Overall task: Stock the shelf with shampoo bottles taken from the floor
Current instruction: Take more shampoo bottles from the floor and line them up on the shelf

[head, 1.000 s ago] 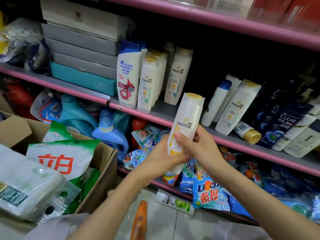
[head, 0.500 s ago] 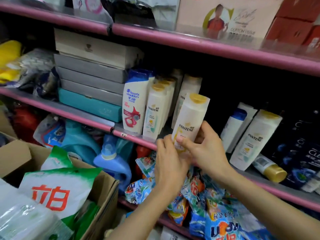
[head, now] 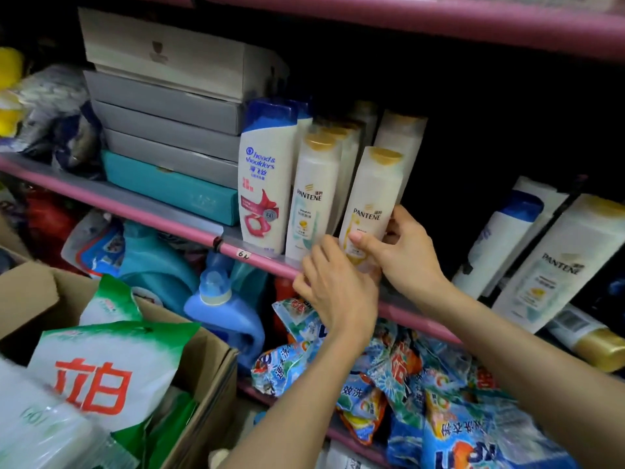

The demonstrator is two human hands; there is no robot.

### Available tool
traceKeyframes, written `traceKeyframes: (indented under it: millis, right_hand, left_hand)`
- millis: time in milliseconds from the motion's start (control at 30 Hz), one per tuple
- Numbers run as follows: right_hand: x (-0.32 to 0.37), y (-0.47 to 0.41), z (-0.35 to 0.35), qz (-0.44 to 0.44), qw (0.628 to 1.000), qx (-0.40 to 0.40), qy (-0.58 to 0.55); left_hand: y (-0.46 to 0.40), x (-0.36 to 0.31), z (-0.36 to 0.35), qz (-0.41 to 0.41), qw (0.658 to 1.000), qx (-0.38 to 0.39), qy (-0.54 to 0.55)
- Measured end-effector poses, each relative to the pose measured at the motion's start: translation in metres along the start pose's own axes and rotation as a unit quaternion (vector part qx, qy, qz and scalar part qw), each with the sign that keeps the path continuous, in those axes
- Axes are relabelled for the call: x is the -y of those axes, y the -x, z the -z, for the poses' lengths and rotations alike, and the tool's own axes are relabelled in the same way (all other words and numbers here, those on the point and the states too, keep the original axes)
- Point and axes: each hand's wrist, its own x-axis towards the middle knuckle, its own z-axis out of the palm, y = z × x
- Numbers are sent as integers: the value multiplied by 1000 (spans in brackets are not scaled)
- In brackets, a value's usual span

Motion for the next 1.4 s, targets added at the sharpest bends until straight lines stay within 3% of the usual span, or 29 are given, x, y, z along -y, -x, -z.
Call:
traceKeyframes:
  millis: [333,533,733,1400]
  right_hand:
    - [3,9,5,-1,1000,16,16]
    - [-12,19,0,-46,997,58,-14]
    - [-20,20,-5,-25,999,38,25]
    - [-16,21,-16,-21,999,36,-3]
  left_hand:
    - [14,11,8,15,1000,12,-8]
    - [12,8,13,6,1000,4,-23]
    - [9,10,15,-14,999,8,-46]
    - [0,14,26,-28,995,4,-94]
